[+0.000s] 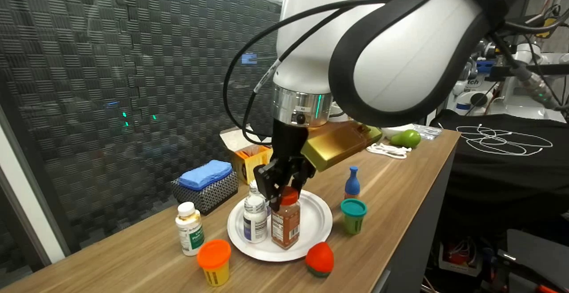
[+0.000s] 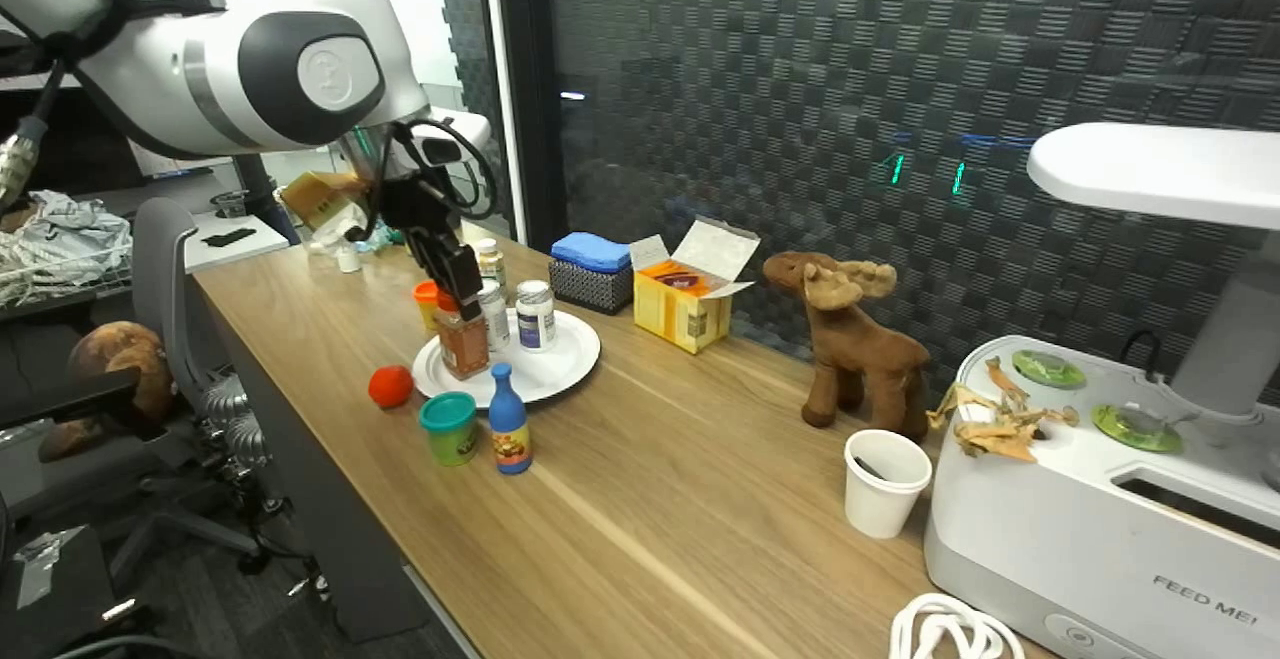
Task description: Put the bottles and the red object on the plate
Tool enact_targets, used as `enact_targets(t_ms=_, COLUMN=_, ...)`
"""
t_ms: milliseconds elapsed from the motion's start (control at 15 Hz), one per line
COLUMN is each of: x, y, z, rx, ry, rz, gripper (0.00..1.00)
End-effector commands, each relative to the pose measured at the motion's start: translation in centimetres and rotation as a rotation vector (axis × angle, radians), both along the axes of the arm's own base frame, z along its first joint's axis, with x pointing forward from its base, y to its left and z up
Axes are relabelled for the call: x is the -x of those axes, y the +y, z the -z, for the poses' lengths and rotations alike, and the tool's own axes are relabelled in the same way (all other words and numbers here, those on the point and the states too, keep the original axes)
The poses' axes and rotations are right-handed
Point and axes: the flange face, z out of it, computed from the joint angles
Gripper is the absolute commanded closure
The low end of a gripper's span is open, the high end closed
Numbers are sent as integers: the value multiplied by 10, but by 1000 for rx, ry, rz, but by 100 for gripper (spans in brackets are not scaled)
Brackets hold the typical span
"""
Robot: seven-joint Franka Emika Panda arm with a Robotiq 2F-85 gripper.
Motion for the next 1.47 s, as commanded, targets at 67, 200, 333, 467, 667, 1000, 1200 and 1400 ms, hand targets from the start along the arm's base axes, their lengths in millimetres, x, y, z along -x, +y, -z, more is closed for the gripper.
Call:
enact_targets(t_ms=67, x=-13, y=11, z=-5, rx=0, ry=-72, rz=-48, gripper=75)
enact_targets(t_ms=200, x=-15, y=13, z=-8, rx=11, ry=-92, rz=-71, gripper=75)
enact_targets(t_ms=333, x=-16, y=13, z=-10, rx=27, ry=-107, rz=-93, gripper=75)
enact_targets(t_ms=467, x=-17, y=13, z=-11, rx=32, ry=-110, rz=-107, gripper=75)
enact_targets(t_ms=667, x=-16, y=12, z=-8, rx=52, ry=-111, rz=-135, gripper=75)
enact_targets(t_ms=1000, x=-17, y=10, z=0, rx=112, ry=-114, rz=-189, gripper=75)
enact_targets(t_ms=1200, x=-22, y=10, z=1, rx=116, ry=-133, rz=-181, gripper=75)
enact_targets(t_ms=1400, x=-26, y=10, z=1, rx=123, ry=-143, rz=-179, gripper=75)
